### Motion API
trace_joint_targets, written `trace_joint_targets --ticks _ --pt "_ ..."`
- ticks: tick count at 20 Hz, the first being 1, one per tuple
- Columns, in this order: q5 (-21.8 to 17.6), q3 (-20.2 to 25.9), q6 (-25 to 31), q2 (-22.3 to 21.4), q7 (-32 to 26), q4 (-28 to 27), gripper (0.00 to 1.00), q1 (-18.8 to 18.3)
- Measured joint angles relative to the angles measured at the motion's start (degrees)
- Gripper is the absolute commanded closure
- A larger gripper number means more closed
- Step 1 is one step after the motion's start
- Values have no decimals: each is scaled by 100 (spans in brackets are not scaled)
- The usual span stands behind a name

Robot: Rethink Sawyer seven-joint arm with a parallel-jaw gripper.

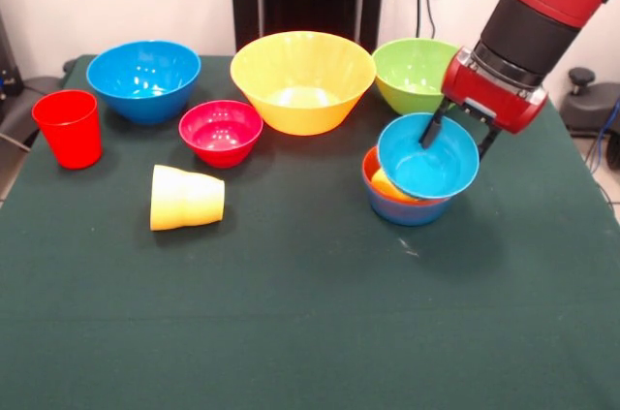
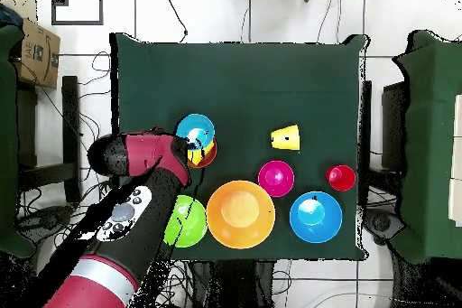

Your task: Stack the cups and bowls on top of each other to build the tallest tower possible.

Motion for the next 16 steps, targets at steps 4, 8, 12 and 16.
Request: trace_joint_targets --ticks 4,8,12,16 --pt "45 68 -1 -245 0 213 0 -15" --pt "47 105 -1 -452 0 431 0 -11" --pt "47 113 -1 -711 0 730 0 -9" --pt "45 114 -1 -956 0 990 0 -11"
